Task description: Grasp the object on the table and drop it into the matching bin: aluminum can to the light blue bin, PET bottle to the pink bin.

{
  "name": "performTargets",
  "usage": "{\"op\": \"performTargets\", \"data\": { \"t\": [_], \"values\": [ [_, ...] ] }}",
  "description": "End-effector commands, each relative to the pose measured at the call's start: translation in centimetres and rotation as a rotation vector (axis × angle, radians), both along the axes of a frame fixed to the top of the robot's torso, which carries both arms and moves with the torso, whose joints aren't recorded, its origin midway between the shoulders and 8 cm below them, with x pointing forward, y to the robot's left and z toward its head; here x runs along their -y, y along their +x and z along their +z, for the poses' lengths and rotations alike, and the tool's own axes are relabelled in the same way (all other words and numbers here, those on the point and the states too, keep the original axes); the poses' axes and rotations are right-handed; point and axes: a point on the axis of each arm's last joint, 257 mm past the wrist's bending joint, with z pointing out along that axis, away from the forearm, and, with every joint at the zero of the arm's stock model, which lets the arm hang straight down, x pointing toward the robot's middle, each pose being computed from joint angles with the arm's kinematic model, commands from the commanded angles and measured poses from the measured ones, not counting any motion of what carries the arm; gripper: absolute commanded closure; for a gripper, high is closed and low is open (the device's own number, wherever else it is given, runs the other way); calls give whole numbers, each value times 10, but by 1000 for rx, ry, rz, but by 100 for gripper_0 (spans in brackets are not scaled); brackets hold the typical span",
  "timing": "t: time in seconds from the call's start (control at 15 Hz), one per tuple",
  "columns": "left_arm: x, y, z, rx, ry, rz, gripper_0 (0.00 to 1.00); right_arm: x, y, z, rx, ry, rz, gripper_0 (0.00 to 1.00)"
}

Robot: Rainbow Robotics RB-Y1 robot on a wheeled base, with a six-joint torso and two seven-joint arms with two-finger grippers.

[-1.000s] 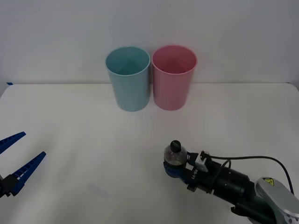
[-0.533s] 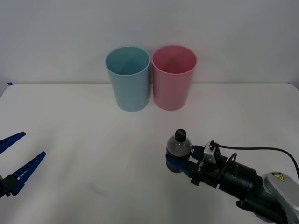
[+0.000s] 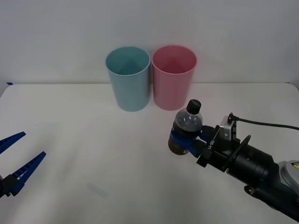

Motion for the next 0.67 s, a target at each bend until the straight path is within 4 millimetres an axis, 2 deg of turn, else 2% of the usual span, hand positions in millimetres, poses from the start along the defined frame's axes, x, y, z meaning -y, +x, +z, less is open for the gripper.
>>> {"op": "performTargets", "data": {
  "t": [0.07, 0.27, 0.4, 0.67],
  "values": [
    [0, 0, 0, 0, 0, 0, 0, 9, 6, 41, 2, 67, -20, 100],
    [0, 0, 0, 0, 0, 0, 0, 18, 16, 86, 15, 111, -66, 100],
    [0, 0, 0, 0, 0, 0, 0, 26, 23, 109, 36, 116, -105, 100],
    [0, 0, 0, 0, 0, 0, 0, 35, 39, 138, 64, 110, -132, 100]
  ]
}}
